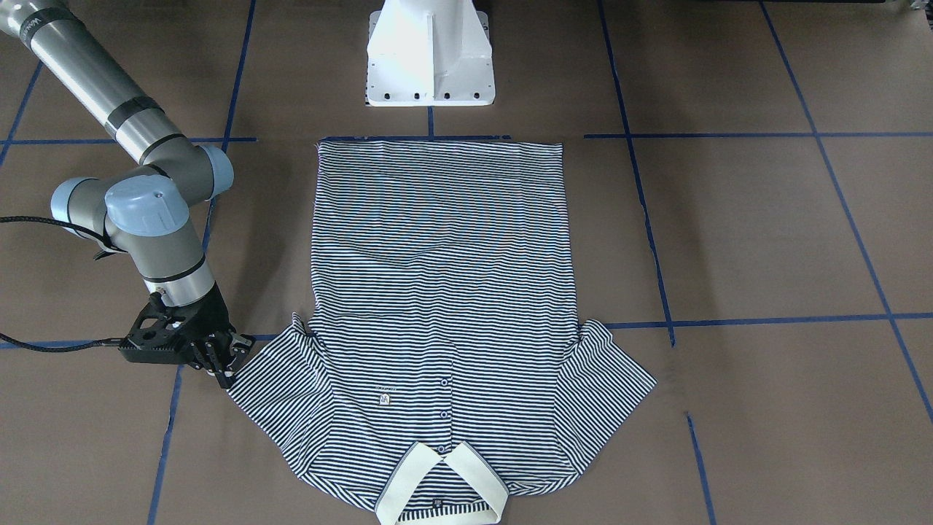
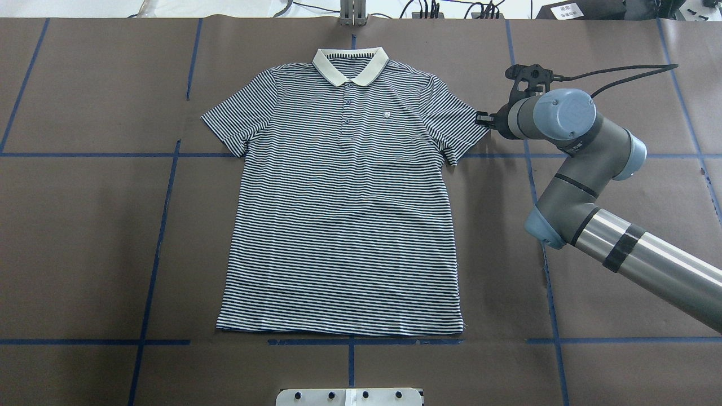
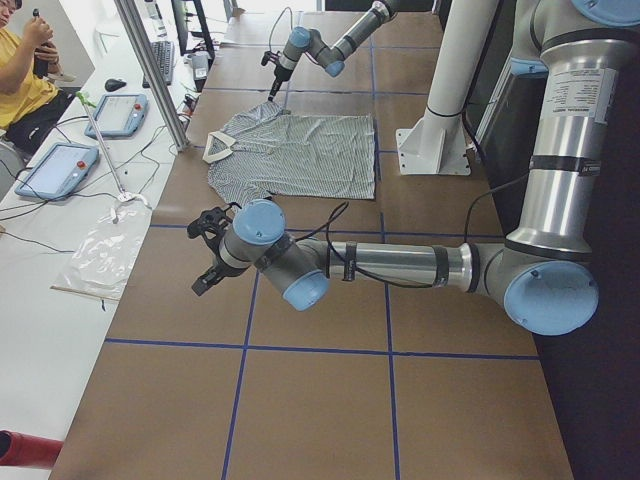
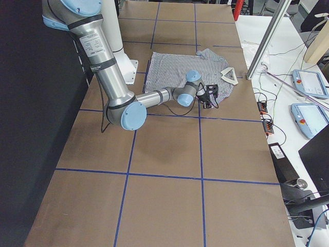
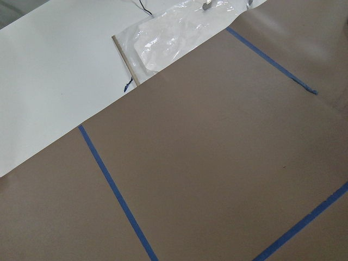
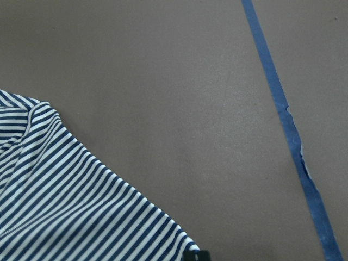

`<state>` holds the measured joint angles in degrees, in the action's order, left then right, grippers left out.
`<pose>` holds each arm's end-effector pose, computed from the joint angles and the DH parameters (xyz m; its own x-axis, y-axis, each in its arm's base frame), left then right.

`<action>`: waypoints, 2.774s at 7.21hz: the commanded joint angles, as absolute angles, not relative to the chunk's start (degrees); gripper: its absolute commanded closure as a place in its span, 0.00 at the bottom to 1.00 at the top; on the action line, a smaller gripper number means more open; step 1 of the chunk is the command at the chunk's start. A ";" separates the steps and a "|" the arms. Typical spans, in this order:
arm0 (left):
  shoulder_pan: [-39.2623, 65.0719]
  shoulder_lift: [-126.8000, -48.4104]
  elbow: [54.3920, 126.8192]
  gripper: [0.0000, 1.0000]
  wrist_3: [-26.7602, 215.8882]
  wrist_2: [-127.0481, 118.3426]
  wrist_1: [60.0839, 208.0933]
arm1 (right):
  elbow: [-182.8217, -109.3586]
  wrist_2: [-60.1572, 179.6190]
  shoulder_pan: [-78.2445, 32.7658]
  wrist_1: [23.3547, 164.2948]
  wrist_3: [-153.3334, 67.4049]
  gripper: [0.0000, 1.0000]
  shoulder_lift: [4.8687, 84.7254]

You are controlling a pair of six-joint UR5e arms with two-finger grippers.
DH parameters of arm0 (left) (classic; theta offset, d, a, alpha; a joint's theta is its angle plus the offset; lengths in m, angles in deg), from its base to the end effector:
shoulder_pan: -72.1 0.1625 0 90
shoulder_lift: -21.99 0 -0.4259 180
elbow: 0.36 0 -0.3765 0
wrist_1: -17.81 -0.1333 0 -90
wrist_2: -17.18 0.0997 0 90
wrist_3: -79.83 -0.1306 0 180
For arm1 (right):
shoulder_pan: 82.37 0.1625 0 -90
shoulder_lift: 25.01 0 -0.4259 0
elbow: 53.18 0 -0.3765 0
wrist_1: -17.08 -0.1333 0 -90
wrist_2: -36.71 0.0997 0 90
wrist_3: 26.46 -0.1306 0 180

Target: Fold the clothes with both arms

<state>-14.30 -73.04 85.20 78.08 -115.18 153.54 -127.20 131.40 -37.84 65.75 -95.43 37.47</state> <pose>-0.0105 -0.5542 0.5774 0.7052 0.5535 -0.4430 -0.0649 0.6727 0.7371 -0.4342 -0.5991 0.4640 0.6358 0.1237 0.7619 -0.4546 0.8578 0.2400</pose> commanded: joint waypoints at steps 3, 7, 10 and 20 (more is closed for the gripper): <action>-14.21 -73.02 85.15 0.00 78.08 -115.18 153.60 | -132.55 126.99 -39.20 92.14 -101.38 1.00 25.75; -14.21 -73.02 85.15 0.00 78.08 -115.18 153.51 | -118.26 118.11 -44.75 98.46 -114.08 1.00 8.76; -14.30 -72.84 85.07 0.00 78.08 -115.18 153.60 | -114.72 117.22 -45.02 98.29 -114.18 1.00 6.11; 1.31 -86.71 77.86 0.16 105.57 -111.34 158.17 | -130.82 138.89 -33.97 100.58 -84.36 0.00 16.86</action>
